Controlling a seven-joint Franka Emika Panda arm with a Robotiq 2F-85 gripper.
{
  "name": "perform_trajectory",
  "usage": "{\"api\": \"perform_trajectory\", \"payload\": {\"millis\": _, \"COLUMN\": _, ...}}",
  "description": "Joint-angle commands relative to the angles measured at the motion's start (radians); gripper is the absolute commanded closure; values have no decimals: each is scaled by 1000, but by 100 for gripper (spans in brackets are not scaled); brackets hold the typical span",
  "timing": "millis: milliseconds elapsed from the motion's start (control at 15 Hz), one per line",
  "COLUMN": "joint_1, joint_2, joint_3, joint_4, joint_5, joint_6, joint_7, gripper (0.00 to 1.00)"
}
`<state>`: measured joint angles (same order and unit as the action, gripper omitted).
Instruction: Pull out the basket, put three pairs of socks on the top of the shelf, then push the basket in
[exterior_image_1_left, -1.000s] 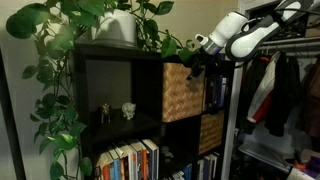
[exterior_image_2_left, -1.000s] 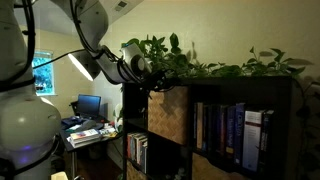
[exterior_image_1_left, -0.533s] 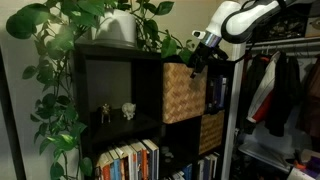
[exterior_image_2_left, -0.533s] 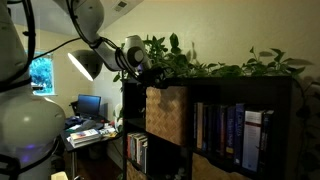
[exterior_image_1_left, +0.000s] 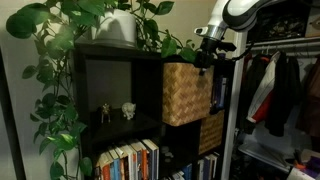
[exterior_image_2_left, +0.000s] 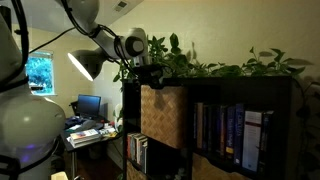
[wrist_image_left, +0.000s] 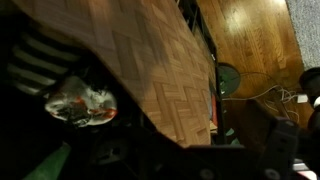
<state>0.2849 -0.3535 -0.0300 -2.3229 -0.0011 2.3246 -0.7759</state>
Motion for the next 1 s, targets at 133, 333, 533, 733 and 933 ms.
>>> {"api": "perform_trajectory", "payload": {"millis": 133, "joint_1": -13, "joint_2": -65, "joint_3": 13, "joint_4": -5, "joint_5": 66, "joint_6": -169, "joint_7": -14, "gripper": 0}}
{"api": "perform_trajectory", "payload": {"millis": 333, "joint_1": -26, "joint_2": -78, "joint_3": 24, "joint_4": -11, "joint_5": 50, "joint_6": -163, "joint_7": 16, "gripper": 0}}
{"api": "perform_trajectory", "payload": {"millis": 533, "joint_1": -69, "joint_2": -69, "joint_3": 66, "joint_4": -11, "joint_5": -27, "joint_6": -30, "joint_7": 143, "gripper": 0}}
{"api": "perform_trajectory", "payload": {"millis": 733, "joint_1": -101, "joint_2": -51, "joint_3": 92, "joint_4": 16, "joint_5": -90, "joint_6": 34, "joint_7": 273, "gripper": 0}}
{"api": "perform_trajectory", "payload": {"millis": 933, "joint_1": -137, "joint_2": -33, "joint_3": 113, "joint_4": 58, "joint_5": -170, "joint_6": 1, "joint_7": 418, "gripper": 0}}
